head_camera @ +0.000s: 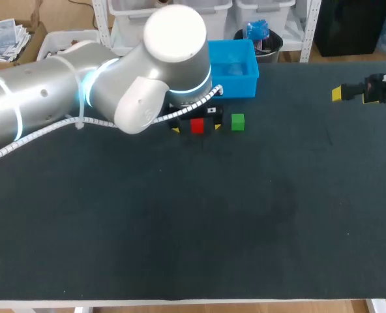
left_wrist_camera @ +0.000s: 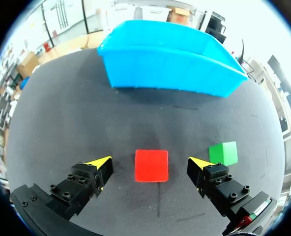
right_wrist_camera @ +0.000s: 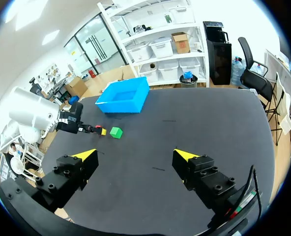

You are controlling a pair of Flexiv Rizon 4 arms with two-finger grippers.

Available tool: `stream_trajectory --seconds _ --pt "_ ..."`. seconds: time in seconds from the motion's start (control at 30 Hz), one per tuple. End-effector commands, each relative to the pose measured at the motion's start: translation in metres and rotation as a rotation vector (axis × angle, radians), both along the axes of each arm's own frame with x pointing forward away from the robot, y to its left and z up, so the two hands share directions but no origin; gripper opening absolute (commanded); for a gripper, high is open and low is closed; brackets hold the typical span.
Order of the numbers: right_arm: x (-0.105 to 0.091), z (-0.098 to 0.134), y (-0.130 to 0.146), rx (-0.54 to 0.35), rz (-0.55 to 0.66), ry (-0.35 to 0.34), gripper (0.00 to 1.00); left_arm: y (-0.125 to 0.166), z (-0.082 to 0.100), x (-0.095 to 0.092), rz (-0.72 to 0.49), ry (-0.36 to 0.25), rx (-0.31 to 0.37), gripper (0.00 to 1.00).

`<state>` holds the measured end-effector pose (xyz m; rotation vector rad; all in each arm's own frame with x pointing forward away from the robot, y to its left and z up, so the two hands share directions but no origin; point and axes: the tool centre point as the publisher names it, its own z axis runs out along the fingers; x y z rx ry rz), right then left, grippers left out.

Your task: Use the left arm to pick the red cube and place it into the blue plastic box first, then use the right arm to grasp the green cube and put it into the same blue plastic box after the first action is fully finished.

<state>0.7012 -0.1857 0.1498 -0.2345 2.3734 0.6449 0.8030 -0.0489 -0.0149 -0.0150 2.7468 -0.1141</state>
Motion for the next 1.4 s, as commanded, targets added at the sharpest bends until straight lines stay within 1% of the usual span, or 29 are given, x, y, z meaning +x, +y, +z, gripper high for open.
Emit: stream_trajectory --seconds 0.03,0.17,0.23,0.27,0.3,0.33,0.37,0.4,0.47,0.57,0.8,1.03,1.1,1.17,1.2,1.4 --pt "0.000 0.000 -0.001 0.001 0.002 -0.001 1.00 -0.002 0.000 0.003 -0.001 0.006 0.006 1.00" --pt "0.000 0.000 -0.001 0.001 0.002 -0.001 1.00 -0.005 -0.001 0.003 -0.012 0.012 0.002 1.00" --pt "0.000 0.000 -0.001 0.001 0.002 -0.001 1.00 -0.005 -0.002 0.003 -0.017 0.014 0.003 0.61" --pt "0.000 0.000 -0.001 0.001 0.002 -0.001 1.00 -0.006 -0.003 0.003 -0.018 0.015 0.005 0.50" --pt "0.000 0.000 -0.001 0.001 0.002 -0.001 1.00 -0.006 -0.003 0.003 -0.019 0.016 0.006 0.42" --pt "0.000 0.000 -0.001 0.001 0.002 -0.001 1.00 -0.006 -0.003 0.002 -0.020 0.016 0.007 0.28" --pt "0.000 0.000 -0.001 0.001 0.002 -0.001 1.00 -0.006 -0.003 0.002 -0.021 0.017 0.007 0.17" --pt "0.000 0.000 -0.001 0.001 0.002 -0.001 1.00 -0.005 -0.003 0.002 -0.020 0.017 0.007 0.11" --pt "0.000 0.000 -0.001 0.001 0.002 -0.001 1.00 -0.005 -0.004 0.002 -0.019 0.017 0.010 0.09" --pt "0.000 0.000 -0.001 0.001 0.002 -0.001 1.00 -0.004 -0.004 0.001 -0.017 0.016 0.013 0.00" --pt "0.000 0.000 -0.001 0.001 0.002 -0.001 1.00 -0.002 -0.003 0.001 -0.016 0.011 0.015 0.00" --pt "0.000 0.000 -0.001 0.001 0.002 -0.001 1.00 -0.001 0.001 -0.004 -0.031 -0.002 0.019 0.00" --pt "0.000 0.000 -0.001 0.001 0.002 -0.001 1.00 -0.001 0.006 -0.006 -0.034 -0.010 0.020 0.00" --pt "0.000 0.000 -0.001 0.001 0.002 -0.001 1.00 0.001 0.012 -0.007 -0.033 -0.018 0.003 0.00" --pt "0.000 0.000 -0.001 0.001 0.002 -0.001 1.00 0.001 0.015 -0.007 -0.036 -0.030 0.009 0.00" --pt "0.000 0.000 -0.001 0.001 0.002 -0.001 1.00 0.009 0.043 -0.010 -0.042 -0.074 0.007 0.00"
